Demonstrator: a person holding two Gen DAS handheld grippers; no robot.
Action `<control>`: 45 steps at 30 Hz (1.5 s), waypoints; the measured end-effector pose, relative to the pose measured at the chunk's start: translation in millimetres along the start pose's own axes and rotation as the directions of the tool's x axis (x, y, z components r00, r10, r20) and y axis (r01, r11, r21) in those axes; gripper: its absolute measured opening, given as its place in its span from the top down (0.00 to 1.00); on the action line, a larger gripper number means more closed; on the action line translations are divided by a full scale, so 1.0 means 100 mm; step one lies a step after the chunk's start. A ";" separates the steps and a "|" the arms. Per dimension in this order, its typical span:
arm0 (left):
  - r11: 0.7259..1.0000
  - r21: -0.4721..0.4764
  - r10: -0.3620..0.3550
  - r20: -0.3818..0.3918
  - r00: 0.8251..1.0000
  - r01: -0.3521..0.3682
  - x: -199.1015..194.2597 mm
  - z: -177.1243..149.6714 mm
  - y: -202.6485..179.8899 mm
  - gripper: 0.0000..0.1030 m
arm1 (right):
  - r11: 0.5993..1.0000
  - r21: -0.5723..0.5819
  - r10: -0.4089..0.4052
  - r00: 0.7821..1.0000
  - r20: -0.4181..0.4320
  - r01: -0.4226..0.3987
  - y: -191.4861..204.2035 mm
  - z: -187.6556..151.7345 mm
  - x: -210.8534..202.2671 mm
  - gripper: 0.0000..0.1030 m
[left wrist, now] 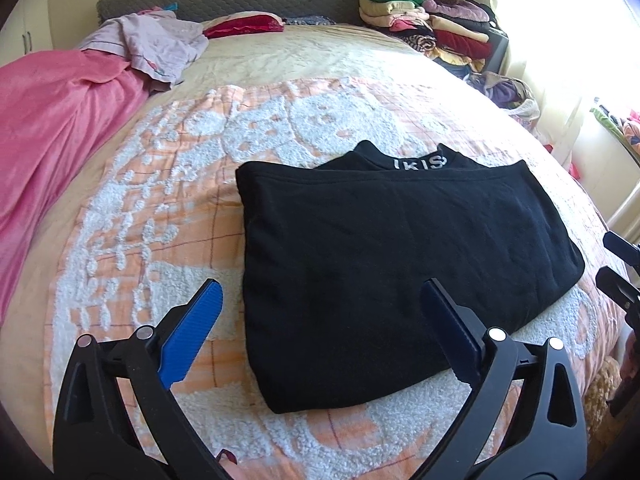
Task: Fold small clothes
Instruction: 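Press the folded black sweatshirt flat with both open tools, then grasp one side of the sweatshirt with the right tool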
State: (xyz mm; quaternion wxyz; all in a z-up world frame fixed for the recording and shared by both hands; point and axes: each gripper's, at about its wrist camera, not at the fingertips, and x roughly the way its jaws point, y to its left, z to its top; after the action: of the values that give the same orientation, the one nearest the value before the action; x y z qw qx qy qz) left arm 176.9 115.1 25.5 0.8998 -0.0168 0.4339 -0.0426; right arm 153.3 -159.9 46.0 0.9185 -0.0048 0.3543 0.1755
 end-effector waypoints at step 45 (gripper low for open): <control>0.970 -0.212 0.118 -0.019 0.993 -0.120 0.53 0.39 0.73 0.09 | 0.879 -0.469 0.026 0.992 -0.122 -0.081 1.84 -0.36 1.26 0.06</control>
State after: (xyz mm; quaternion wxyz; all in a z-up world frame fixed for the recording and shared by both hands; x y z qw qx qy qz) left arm 245.3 182.3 3.7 0.8925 -0.0866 0.4388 0.0579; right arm 156.4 47.7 -41.6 0.8629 -0.2289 0.3518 0.2815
